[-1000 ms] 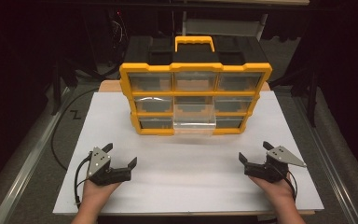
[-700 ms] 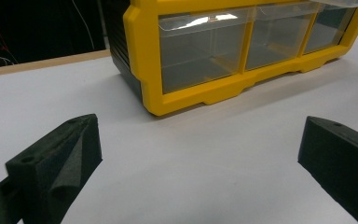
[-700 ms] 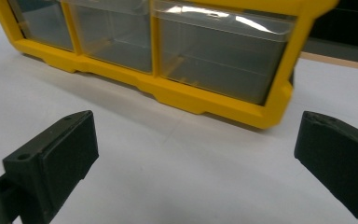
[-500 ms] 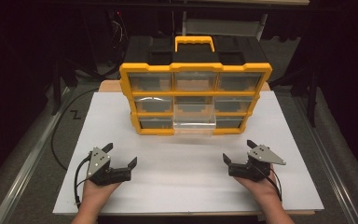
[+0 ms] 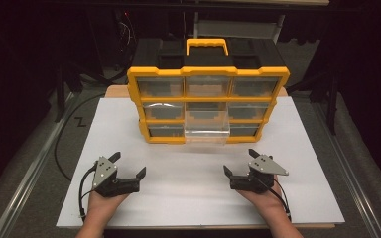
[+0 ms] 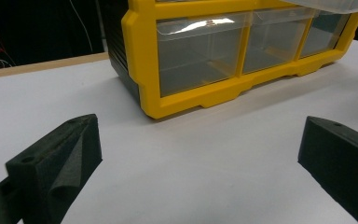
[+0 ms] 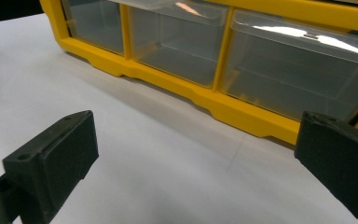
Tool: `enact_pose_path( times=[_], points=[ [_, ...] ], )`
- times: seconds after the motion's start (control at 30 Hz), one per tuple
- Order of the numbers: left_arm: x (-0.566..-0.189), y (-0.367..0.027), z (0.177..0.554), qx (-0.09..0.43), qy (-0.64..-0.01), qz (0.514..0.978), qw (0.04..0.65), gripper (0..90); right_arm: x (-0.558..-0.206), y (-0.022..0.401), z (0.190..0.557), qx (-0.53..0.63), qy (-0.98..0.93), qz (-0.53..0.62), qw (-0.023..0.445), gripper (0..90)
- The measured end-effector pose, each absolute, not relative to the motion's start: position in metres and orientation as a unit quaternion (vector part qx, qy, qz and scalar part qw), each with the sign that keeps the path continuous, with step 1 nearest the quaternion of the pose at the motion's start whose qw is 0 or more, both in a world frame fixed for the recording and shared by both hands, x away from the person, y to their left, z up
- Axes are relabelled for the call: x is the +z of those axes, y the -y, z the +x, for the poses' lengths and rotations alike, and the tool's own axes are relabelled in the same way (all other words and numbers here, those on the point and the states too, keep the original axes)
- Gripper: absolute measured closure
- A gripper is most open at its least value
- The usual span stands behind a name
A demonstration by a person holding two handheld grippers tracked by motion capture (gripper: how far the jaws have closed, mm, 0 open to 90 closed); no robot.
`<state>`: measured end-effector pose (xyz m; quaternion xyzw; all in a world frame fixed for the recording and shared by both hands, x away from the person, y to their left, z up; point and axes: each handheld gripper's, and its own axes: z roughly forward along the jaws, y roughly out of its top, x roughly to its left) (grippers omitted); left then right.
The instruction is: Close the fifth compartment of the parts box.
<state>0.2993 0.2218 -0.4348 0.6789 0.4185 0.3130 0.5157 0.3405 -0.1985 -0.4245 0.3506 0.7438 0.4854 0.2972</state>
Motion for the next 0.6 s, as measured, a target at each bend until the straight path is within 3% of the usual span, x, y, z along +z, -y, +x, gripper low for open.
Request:
enact_pose_path(
  times=[0.6],
  points=[
    [-0.435,-0.221,0.299,0.312,-0.417,0.681,0.514,0.1,-0.426,0.171,0.340,0.486,-0.756,0.344,0.272,6.1]
  ],
)
